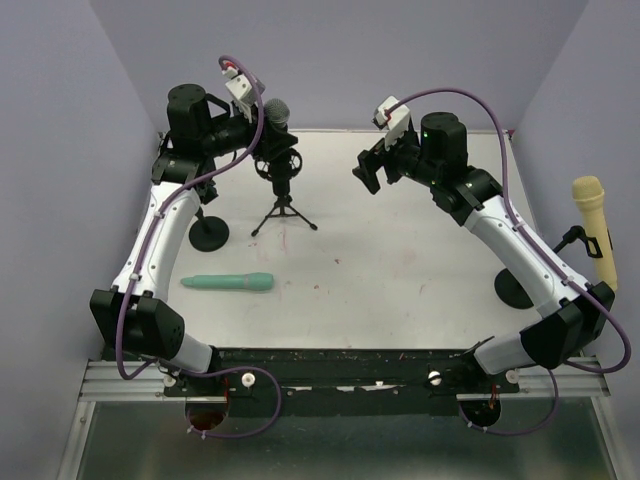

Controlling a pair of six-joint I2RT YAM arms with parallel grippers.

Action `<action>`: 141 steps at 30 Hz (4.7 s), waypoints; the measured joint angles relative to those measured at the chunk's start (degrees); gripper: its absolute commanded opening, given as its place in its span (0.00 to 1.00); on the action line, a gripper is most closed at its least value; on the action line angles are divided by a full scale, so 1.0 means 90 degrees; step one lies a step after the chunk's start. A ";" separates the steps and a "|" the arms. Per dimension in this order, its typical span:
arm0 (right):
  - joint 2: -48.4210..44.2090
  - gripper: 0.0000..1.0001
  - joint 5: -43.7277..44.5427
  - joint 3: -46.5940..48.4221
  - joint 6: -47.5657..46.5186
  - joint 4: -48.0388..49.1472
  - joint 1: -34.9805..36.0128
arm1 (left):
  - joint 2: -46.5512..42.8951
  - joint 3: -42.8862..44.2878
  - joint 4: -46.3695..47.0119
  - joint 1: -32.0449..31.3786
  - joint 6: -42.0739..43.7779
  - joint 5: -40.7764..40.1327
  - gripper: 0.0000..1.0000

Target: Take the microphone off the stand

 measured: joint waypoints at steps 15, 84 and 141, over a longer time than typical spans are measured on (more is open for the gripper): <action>0.0000 1.00 0.0058 0.0005 -0.0100 -0.0032 -0.0029 | -0.0080 0.0070 0.0352 -0.0527 -0.0721 0.1474 0.32; 0.1175 1.00 -0.4048 -0.0126 0.1399 0.2946 0.0476 | -0.0294 0.3500 -0.0835 0.0372 0.0114 0.0797 0.27; -0.1503 0.97 -0.0950 -0.1724 -0.0068 0.0542 -0.1127 | 0.0367 -0.3633 -0.3769 -0.0126 0.8208 -0.3347 0.36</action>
